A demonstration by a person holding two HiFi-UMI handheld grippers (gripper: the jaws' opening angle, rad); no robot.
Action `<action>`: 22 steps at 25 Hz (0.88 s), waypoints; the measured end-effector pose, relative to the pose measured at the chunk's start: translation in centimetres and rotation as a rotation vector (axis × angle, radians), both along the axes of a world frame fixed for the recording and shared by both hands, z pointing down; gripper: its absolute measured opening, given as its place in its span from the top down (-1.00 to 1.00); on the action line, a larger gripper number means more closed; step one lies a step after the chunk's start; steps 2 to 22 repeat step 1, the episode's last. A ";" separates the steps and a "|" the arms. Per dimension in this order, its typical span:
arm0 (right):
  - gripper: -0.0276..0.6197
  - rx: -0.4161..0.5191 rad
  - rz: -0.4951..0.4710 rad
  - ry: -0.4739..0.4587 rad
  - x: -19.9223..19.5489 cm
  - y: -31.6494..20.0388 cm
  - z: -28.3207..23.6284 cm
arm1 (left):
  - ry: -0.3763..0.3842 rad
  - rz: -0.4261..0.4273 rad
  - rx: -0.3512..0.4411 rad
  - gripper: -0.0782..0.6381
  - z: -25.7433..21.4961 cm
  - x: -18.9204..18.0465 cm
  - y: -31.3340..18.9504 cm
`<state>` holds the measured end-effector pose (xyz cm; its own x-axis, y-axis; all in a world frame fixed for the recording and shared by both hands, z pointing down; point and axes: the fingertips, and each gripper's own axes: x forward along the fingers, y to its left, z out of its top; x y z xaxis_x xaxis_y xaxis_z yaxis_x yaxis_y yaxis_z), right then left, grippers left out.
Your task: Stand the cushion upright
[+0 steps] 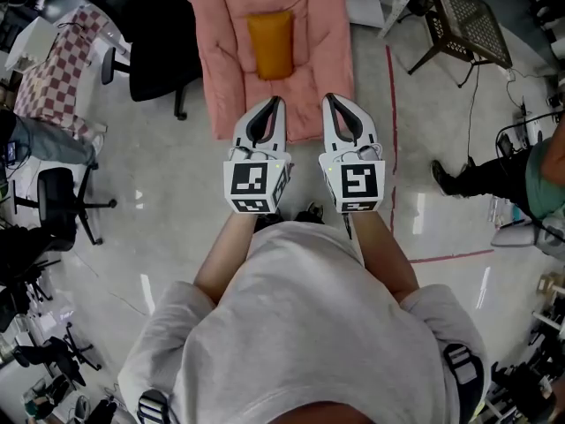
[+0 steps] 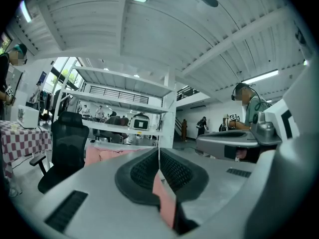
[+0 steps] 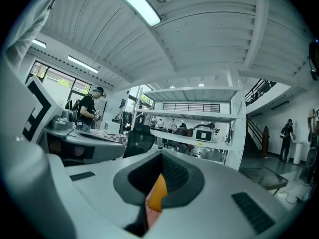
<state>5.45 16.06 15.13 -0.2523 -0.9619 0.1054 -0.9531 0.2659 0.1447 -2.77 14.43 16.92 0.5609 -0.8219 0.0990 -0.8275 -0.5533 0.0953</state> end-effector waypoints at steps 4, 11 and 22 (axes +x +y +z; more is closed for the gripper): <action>0.89 -0.002 0.001 -0.001 -0.1 -0.1 0.0 | 0.000 0.002 -0.003 0.72 0.0 0.0 -0.1; 0.89 -0.002 0.001 -0.001 -0.1 -0.1 0.0 | 0.000 0.002 -0.003 0.72 0.0 0.0 -0.1; 0.89 -0.002 0.001 -0.001 -0.1 -0.1 0.0 | 0.000 0.002 -0.003 0.72 0.0 0.0 -0.1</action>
